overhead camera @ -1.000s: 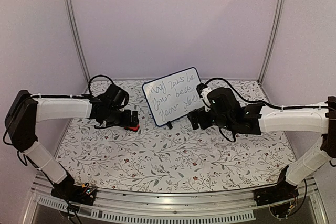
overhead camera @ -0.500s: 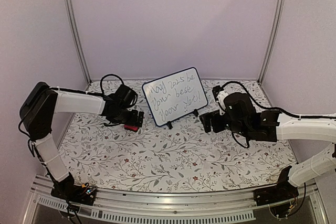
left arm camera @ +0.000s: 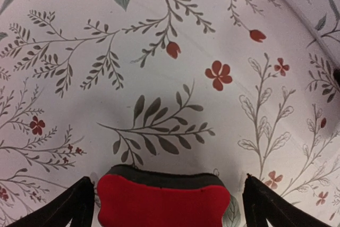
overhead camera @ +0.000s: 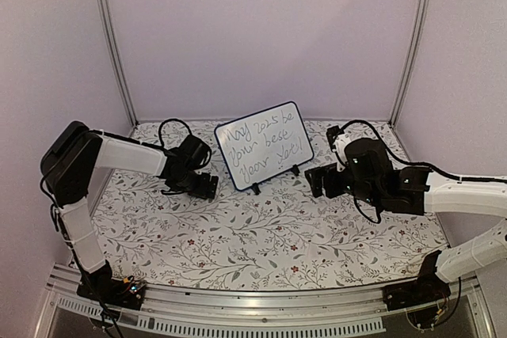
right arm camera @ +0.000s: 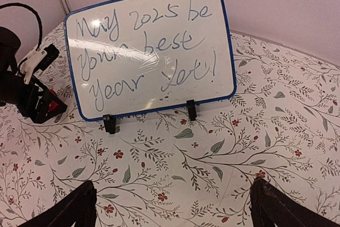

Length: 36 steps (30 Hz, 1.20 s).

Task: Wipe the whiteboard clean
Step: Move the whiteboard eraser to the center of the board.

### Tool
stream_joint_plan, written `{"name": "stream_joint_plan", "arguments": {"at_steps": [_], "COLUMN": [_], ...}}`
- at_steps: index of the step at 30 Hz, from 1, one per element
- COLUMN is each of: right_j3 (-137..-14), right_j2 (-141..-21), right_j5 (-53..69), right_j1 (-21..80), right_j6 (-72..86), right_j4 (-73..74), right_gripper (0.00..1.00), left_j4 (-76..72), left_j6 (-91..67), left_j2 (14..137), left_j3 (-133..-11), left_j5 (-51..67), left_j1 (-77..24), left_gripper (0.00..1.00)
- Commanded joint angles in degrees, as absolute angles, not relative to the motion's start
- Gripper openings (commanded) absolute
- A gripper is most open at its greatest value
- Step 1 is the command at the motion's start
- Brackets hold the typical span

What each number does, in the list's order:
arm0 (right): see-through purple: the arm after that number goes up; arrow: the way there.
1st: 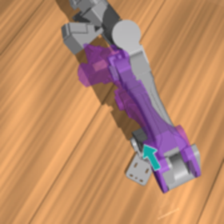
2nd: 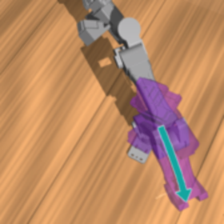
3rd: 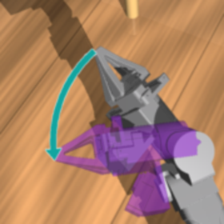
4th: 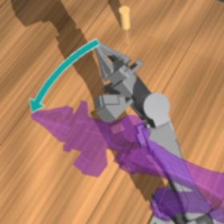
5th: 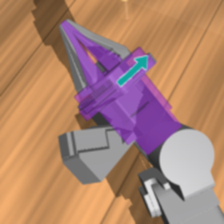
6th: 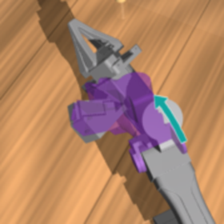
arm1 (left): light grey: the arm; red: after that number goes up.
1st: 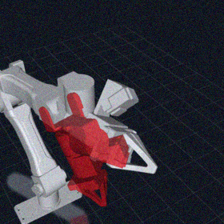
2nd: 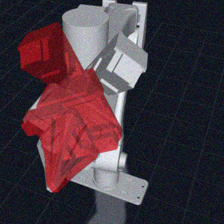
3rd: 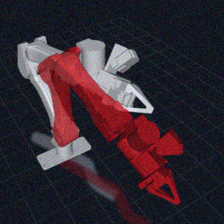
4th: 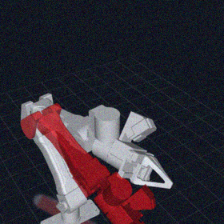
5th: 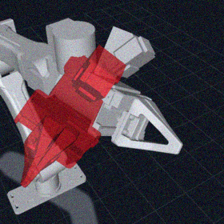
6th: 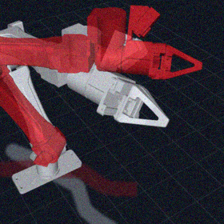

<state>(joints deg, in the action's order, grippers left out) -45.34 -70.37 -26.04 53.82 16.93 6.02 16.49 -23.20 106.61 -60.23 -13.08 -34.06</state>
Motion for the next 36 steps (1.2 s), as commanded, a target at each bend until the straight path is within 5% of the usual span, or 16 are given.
{"name": "stream_joint_plan", "arguments": {"at_steps": [1, 14, 32, 36], "right_j3": [-44.56, -46.23, -47.55, -47.40], "right_j2": [-70.84, -71.61, -67.74, -67.24], "right_j5": [-26.39, -26.59, -25.89, -24.60], "right_j1": [53.36, 53.26, 49.87, 49.75], "right_j6": [17.74, 16.64, 13.42, 13.27], "right_j4": [5.27, 5.76, 8.05, 8.69], "right_gripper": [0.99, 0.99, 0.99, 0.99], "left_j4": [14.56, 13.70, 19.65, 21.89], "left_j6": [-22.41, -24.07, -35.25, -36.02], "left_j2": [108.32, 107.85, 97.94, 100.80], "left_j3": [-60.70, -59.15, -56.45, -61.01], "left_j5": [-12.60, -12.58, -10.06, -9.90], "left_j1": [-34.33, -34.36, -55.07, -61.04], "left_gripper": [0.94, 0.68, 0.70, 0.79]}}
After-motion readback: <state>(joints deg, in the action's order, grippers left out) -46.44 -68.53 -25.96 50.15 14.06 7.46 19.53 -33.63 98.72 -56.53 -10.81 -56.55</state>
